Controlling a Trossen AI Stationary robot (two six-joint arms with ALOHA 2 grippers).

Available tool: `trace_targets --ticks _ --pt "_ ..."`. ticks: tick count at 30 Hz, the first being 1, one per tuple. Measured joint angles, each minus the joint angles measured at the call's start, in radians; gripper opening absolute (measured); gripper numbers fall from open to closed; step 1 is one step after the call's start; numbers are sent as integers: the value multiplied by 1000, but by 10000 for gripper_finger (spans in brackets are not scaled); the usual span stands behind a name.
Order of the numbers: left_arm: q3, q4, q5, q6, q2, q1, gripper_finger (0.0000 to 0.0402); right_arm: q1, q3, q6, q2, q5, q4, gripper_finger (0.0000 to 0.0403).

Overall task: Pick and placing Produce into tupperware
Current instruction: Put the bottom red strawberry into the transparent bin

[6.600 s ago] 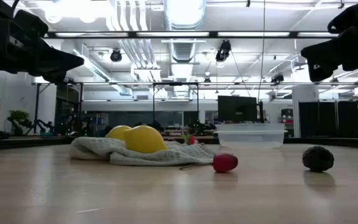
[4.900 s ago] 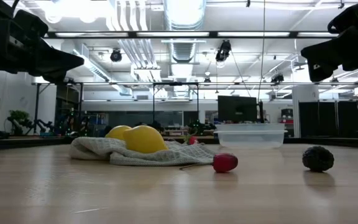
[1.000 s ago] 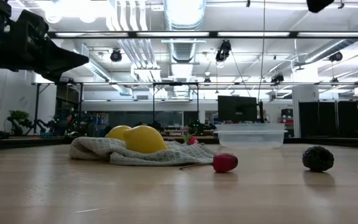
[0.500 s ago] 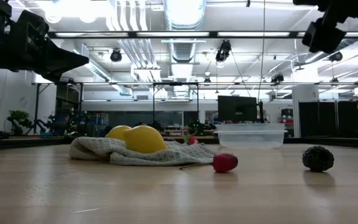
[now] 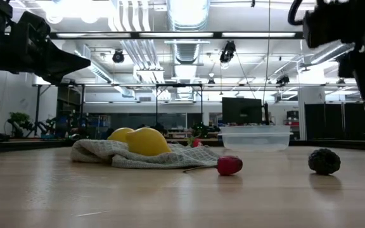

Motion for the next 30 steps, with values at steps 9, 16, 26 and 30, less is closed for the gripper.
trace_targets --ticks 9,16,26,30 --pt "0 0 3 -1 19 0 0 2 0 295 112 55 12 224" --pt "0 3 3 -1 43 0 0 14 27 414 180 97 18 223" --pt "0 2 4 -1 38 0 0 82 124 574 282 123 -51 224" --pt "0 2 3 0 38 0 0 132 165 665 327 130 -155 223"
